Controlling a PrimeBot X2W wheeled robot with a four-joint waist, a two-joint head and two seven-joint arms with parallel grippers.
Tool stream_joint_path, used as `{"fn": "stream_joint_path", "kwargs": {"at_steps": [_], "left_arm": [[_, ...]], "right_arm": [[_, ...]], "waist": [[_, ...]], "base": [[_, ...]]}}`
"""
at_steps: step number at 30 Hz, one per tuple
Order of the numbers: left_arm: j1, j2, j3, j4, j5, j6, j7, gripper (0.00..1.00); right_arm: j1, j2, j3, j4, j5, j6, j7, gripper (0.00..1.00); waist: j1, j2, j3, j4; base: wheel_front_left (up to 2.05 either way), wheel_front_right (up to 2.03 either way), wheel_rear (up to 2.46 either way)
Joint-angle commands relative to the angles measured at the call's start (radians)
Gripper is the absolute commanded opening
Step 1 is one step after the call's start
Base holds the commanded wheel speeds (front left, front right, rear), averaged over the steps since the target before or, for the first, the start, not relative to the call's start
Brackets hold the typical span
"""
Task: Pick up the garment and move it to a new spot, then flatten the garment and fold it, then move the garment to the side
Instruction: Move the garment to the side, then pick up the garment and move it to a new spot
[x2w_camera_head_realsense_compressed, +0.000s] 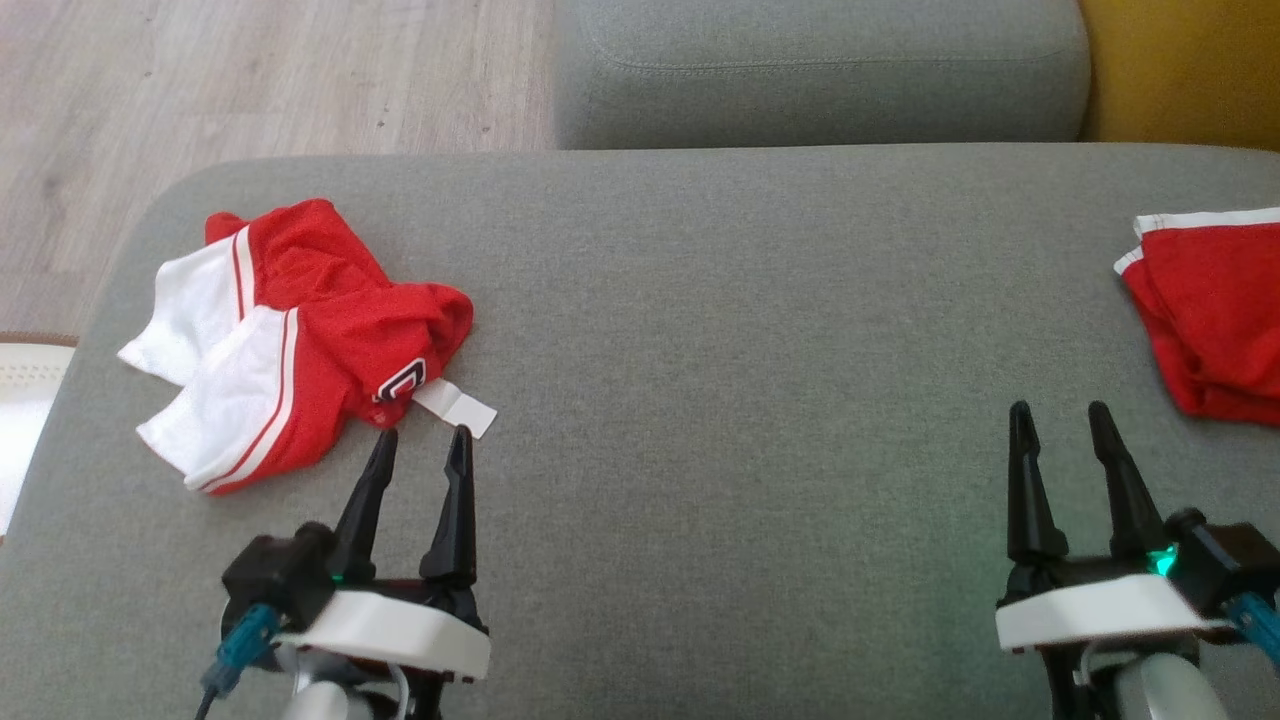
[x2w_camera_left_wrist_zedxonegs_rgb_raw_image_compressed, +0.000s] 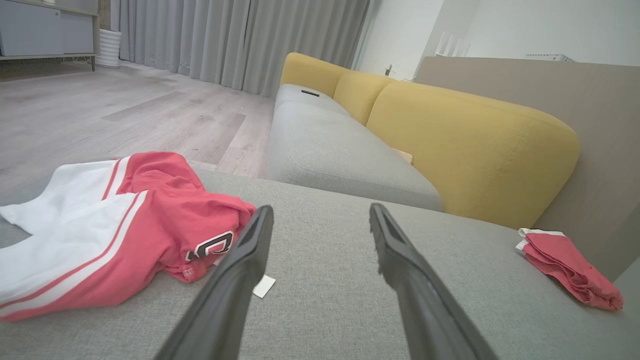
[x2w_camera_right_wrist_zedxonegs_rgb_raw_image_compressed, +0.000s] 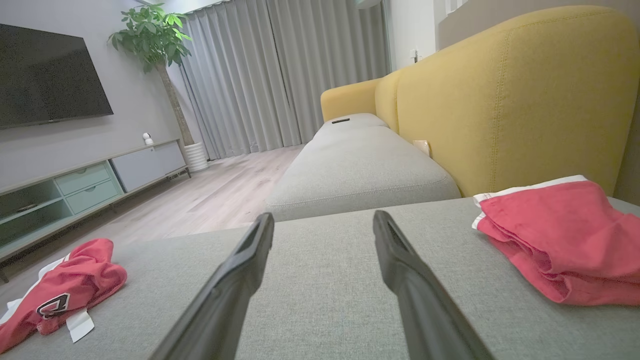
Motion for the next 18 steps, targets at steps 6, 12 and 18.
{"fn": "stream_joint_path", "kwargs": {"at_steps": [6, 12, 18], "left_arm": [[-0.032, 0.008, 0.028, -0.029, 0.016, -0.003, -0.005, 1.00], [-0.036, 0.008, 0.033, -0.029, 0.016, 0.000, -0.005, 1.00], [-0.039, 0.008, 0.033, -0.033, 0.015, 0.006, -0.005, 1.00]], "right_arm": [[-0.004, -0.004, 0.023, -0.059, -0.008, -0.001, -0.011, 1.00], [-0.010, -0.004, 0.019, -0.066, -0.014, -0.001, -0.011, 1.00], [-0.008, -0.004, 0.013, -0.065, -0.011, -0.001, -0.011, 1.00]], "waist": [[0.0001, -0.0001, -0.003, 0.000], [0.0001, -0.0001, -0.004, -0.001], [0.0001, -0.0001, -0.005, -0.009]], "base": [[0.00, 0.00, 0.00], [0.00, 0.00, 0.00], [0.00, 0.00, 0.00]]}}
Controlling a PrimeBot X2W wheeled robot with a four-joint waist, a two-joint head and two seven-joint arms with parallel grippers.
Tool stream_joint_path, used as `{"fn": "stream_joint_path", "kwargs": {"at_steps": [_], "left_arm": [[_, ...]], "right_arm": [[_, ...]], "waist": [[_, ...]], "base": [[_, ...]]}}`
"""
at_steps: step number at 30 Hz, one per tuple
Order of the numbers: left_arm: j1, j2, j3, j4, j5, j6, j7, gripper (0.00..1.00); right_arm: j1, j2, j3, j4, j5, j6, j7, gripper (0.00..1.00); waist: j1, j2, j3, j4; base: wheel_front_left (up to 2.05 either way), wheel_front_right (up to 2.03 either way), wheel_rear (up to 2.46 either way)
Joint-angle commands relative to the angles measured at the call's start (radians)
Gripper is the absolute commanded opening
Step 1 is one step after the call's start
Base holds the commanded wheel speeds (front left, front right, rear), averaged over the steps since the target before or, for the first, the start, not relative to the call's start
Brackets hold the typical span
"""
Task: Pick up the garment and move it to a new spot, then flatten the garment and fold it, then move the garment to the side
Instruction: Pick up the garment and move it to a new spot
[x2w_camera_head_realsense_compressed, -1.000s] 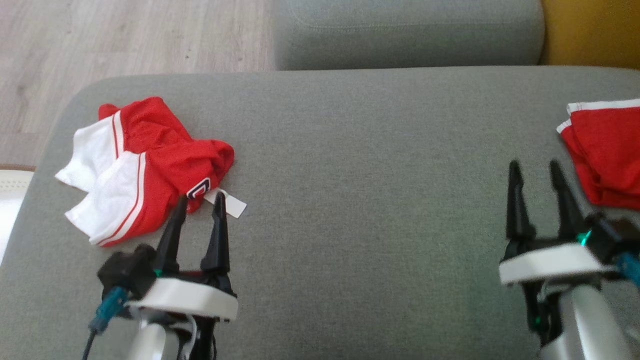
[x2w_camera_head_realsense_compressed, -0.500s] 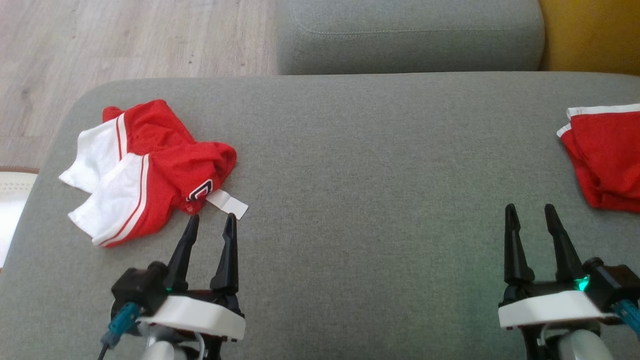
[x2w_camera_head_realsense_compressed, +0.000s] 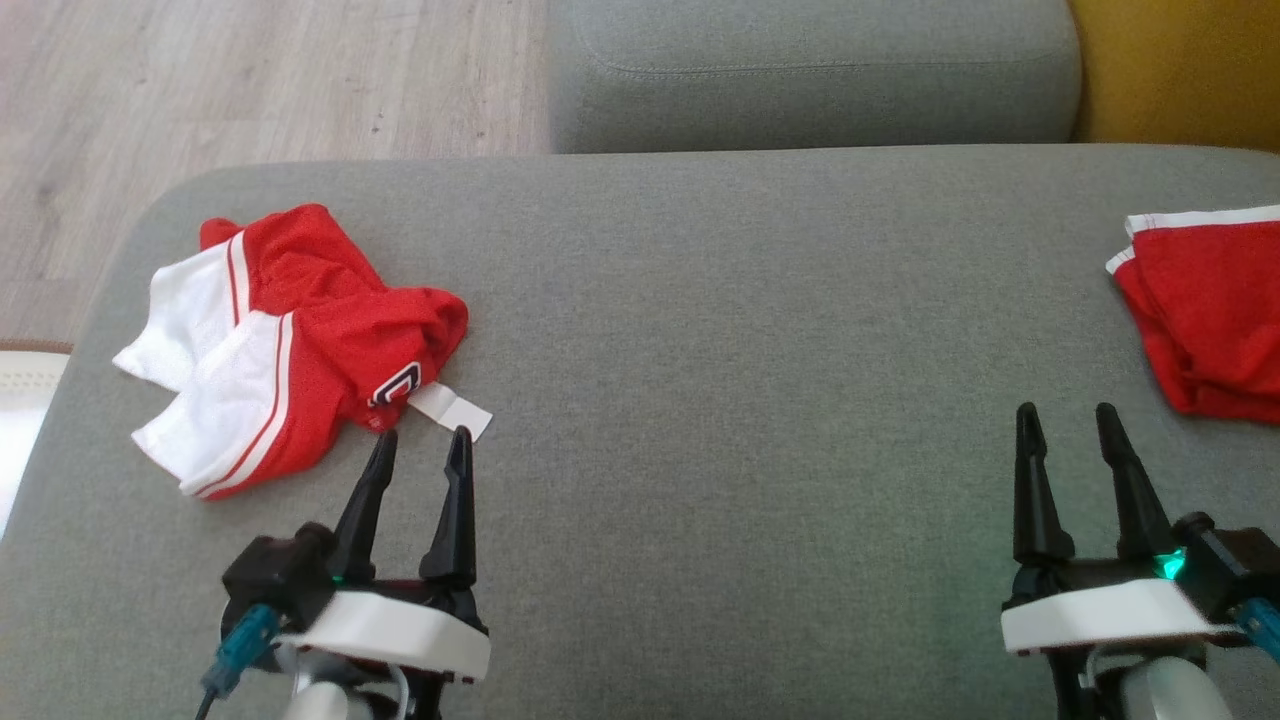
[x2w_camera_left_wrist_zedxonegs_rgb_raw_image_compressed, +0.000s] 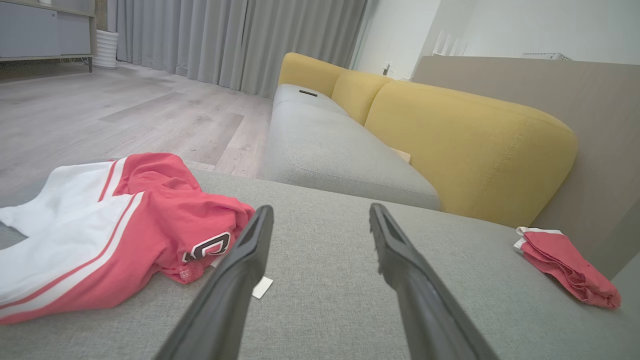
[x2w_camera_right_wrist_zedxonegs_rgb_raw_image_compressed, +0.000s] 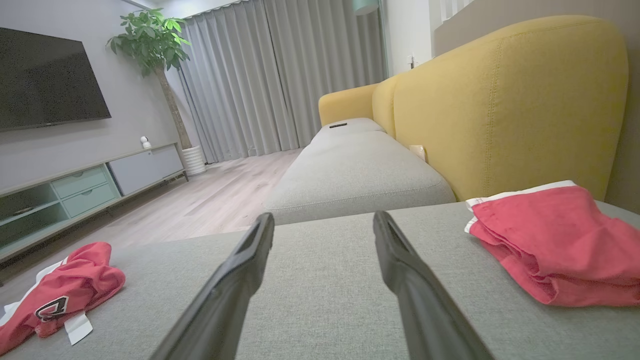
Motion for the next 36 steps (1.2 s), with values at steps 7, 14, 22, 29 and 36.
{"fn": "stream_joint_path", "kwargs": {"at_steps": [7, 14, 22, 29, 36], "left_arm": [[-0.045, 0.007, 0.032, -0.039, 0.009, 0.008, -0.005, 1.00], [-0.051, 0.007, 0.039, -0.030, 0.011, 0.009, -0.005, 1.00], [-0.052, 0.007, 0.083, -0.022, 0.022, 0.014, -0.005, 1.00], [-0.051, 0.007, 0.123, -0.014, 0.038, 0.001, -0.005, 1.00], [-0.065, 0.007, 0.129, 0.000, 0.054, -0.007, -0.005, 1.00]], "right_arm": [[-0.031, -0.005, 0.017, -0.029, -0.002, -0.001, -0.011, 1.00], [-0.027, -0.005, 0.052, -0.013, -0.004, -0.001, -0.011, 1.00], [-0.024, -0.005, 0.117, -0.001, 0.002, -0.001, -0.011, 1.00], [-0.028, -0.005, 0.146, 0.008, 0.018, -0.001, -0.011, 1.00], [-0.041, -0.005, 0.155, 0.014, 0.022, -0.001, -0.011, 1.00]], "waist": [[0.0001, -0.0001, -0.001, -0.010], [0.0001, -0.0001, -0.006, 0.031], [0.0001, -0.0001, -0.017, 0.147], [0.0001, -0.0001, -0.022, 0.246], [0.0001, -0.0001, -0.005, 0.293]], "base": [[0.00, 0.00, 0.00], [0.00, 0.00, 0.00], [0.00, 0.00, 0.00], [0.00, 0.00, 0.00], [0.00, 0.00, 0.00]]}}
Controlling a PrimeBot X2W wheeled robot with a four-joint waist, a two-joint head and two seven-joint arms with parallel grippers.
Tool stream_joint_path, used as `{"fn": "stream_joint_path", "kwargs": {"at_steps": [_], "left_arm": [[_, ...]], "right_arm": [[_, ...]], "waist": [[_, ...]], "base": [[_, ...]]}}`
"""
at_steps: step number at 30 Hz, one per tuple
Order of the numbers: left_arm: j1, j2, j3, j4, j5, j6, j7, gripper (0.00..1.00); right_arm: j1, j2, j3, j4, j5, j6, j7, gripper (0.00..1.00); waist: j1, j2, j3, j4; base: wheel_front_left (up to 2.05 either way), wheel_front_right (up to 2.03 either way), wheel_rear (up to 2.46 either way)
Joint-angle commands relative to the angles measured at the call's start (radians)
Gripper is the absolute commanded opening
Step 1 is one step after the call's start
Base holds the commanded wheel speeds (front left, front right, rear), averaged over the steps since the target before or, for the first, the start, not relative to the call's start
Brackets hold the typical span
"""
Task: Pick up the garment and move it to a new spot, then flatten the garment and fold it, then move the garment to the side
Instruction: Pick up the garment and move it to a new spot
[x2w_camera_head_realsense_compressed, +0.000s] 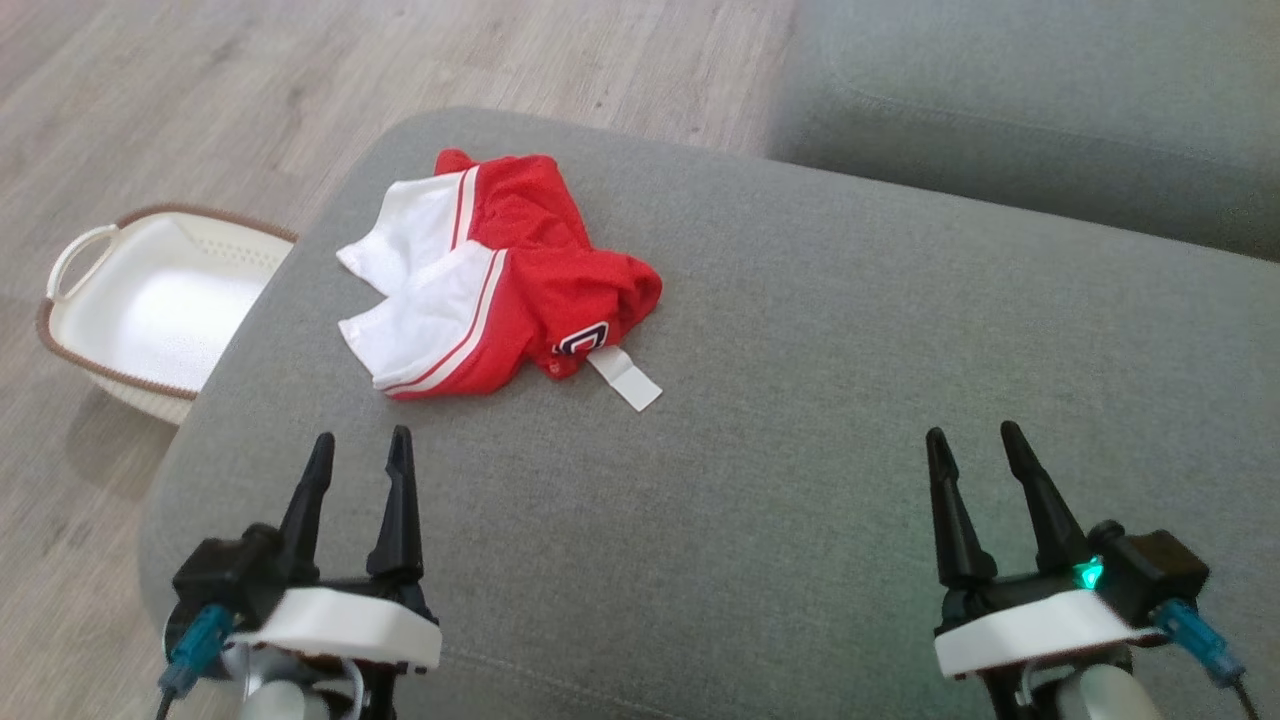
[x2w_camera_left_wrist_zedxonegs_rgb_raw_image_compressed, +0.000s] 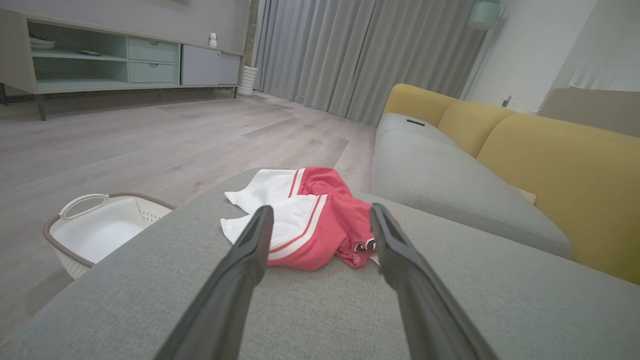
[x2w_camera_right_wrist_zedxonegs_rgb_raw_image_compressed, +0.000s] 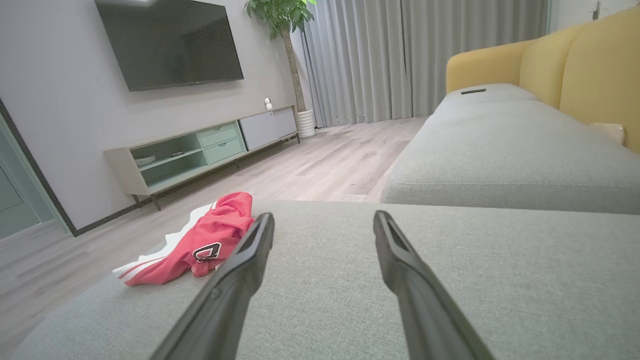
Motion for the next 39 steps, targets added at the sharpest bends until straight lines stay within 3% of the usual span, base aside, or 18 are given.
{"fn": "stream_joint_path", "kwargs": {"at_steps": [1, 4, 11, 17, 19, 22, 30, 34, 39], "left_arm": [[-0.067, 0.004, 0.038, -0.032, 0.010, -0.004, -0.005, 1.00], [-0.081, 0.004, 0.047, -0.029, 0.029, -0.016, -0.005, 1.00], [-0.194, 0.030, 0.095, 0.039, 0.105, -0.077, -0.005, 1.00], [-0.447, 0.156, 0.042, 0.274, 0.104, -0.117, 0.015, 1.00], [-0.528, 0.202, -0.033, 0.348, 0.079, -0.119, 0.056, 1.00], [-0.631, 0.277, -0.191, 0.423, -0.043, -0.120, 0.137, 1.00], [-0.824, 0.481, -0.560, 0.491, -0.367, -0.120, 0.322, 1.00], [-0.885, 0.547, -0.709, 0.498, -0.464, -0.120, 0.387, 1.00], [-0.925, 0.589, -0.844, 0.503, -0.595, -0.120, 0.477, 1.00]], "right_arm": [[-0.042, -0.005, 0.023, -0.027, 0.005, -0.001, -0.011, 1.00], [-0.050, -0.005, 0.016, -0.018, 0.042, -0.001, -0.011, 1.00], [-0.102, -0.005, -0.008, -0.032, -0.008, -0.001, -0.011, 1.00], [-0.173, -0.005, -0.055, -0.064, -0.063, -0.001, -0.011, 1.00], [-0.192, -0.005, -0.065, -0.073, -0.074, -0.001, -0.011, 1.00], [-0.214, -0.005, -0.077, -0.086, -0.086, -0.001, -0.011, 1.00], [-0.253, -0.005, -0.086, -0.118, -0.102, -0.001, -0.011, 1.00], [-0.255, -0.005, -0.087, -0.132, -0.104, -0.001, -0.011, 1.00], [-0.252, -0.005, -0.094, -0.139, -0.108, -0.001, -0.011, 1.00]], "waist": [[0.0000, 0.0000, 0.012, 0.011], [0.0000, 0.0000, 0.031, 0.011], [0.0000, 0.0000, 0.122, -0.024], [0.0000, 0.0000, 0.251, -0.071], [0.0000, 0.0000, 0.284, -0.085], [0.0000, 0.0000, 0.325, -0.102], [0.0000, 0.0000, 0.411, -0.137], [0.0000, 0.0000, 0.431, -0.149], [0.0000, 0.0000, 0.439, -0.157]], "base": [[0.00, 0.00, 0.00], [0.00, 0.00, 0.00], [0.00, 0.00, 0.00], [0.00, 0.00, 0.00], [0.00, 0.00, 0.00], [0.00, 0.00, 0.00], [0.00, 0.00, 0.00], [0.00, 0.00, 0.00], [0.00, 0.00, 0.00]]}}
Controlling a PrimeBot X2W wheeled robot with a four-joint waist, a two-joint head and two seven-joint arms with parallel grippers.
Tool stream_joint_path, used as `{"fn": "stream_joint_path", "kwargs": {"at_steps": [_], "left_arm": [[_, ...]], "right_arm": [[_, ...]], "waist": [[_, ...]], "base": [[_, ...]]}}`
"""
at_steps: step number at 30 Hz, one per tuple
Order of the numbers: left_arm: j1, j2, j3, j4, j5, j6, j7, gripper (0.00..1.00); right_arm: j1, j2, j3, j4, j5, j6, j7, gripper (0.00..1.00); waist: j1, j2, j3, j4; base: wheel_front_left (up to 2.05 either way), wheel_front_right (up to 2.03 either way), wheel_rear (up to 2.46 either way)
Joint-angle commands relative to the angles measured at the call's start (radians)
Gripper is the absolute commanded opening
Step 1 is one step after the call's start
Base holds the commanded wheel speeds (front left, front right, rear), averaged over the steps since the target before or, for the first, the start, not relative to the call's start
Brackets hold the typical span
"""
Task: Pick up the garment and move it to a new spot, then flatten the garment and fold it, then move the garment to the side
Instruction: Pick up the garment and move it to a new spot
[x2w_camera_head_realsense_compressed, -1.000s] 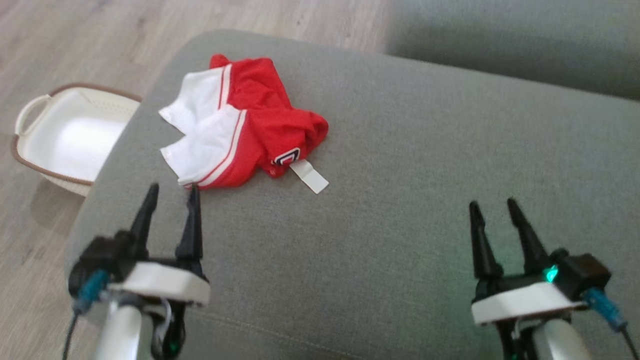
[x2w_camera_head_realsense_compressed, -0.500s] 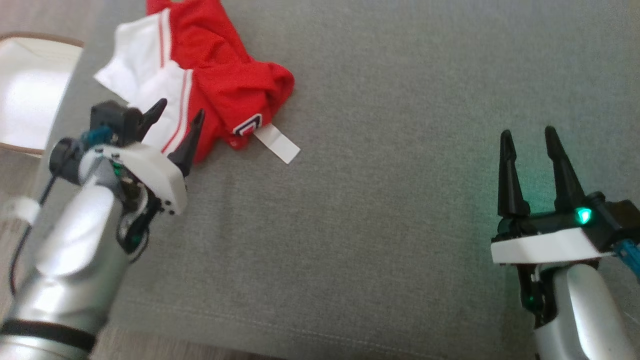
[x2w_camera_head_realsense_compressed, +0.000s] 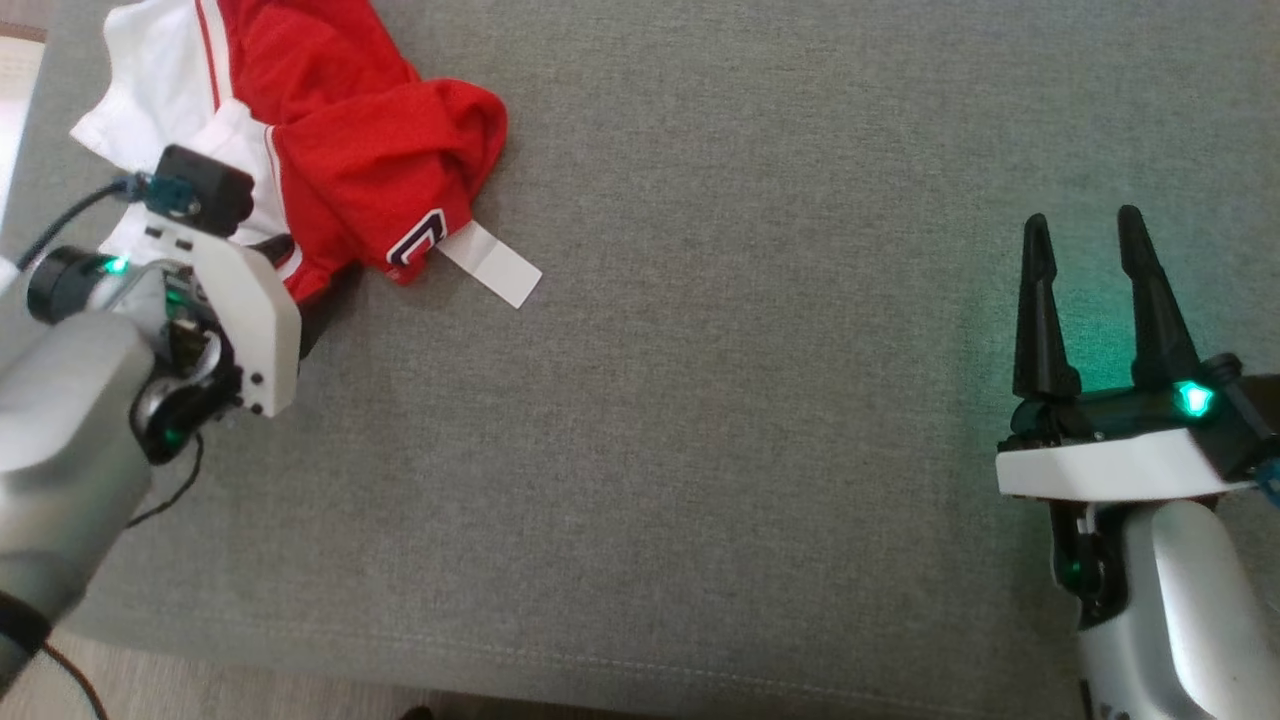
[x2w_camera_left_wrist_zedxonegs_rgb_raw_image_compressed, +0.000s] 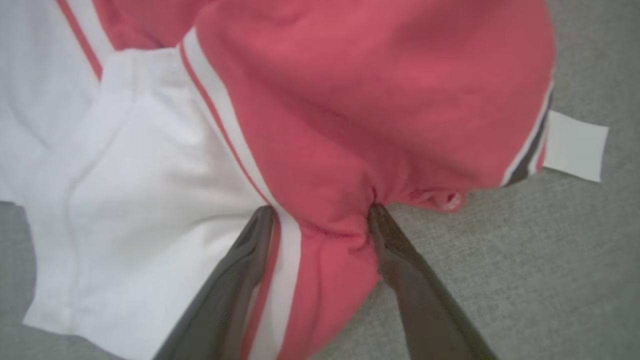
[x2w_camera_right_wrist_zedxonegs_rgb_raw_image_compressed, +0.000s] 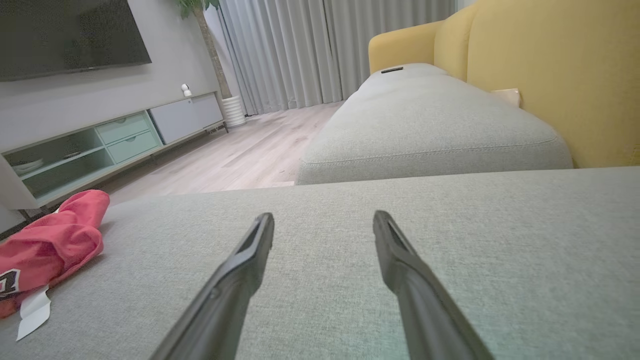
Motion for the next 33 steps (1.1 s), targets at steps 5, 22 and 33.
{"fn": "stream_joint_path", "kwargs": {"at_steps": [5, 22, 33], "left_arm": [[-0.056, 0.085, -0.064, -0.021, -0.070, 0.002, 0.005, 0.00], [-0.196, 0.081, -0.100, -0.095, -0.113, 0.002, -0.371, 0.00], [-0.236, 0.022, -0.081, -0.296, -0.099, 0.105, -0.372, 0.00]], "right_arm": [[-0.011, -0.003, 0.021, -0.035, -0.007, -0.001, -0.010, 1.00], [0.017, -0.003, 0.031, 0.012, 0.059, -0.001, -0.010, 1.00], [0.046, -0.003, 0.024, 0.024, 0.108, -0.001, -0.010, 1.00]], "waist": [[-0.0001, 0.0000, -0.011, -0.006], [-0.0001, 0.0000, -0.191, -0.029], [-0.0001, 0.0000, -0.295, -0.086]], "base": [[0.00, 0.00, 0.00], [0.00, 0.00, 0.00], [0.00, 0.00, 0.00]]}}
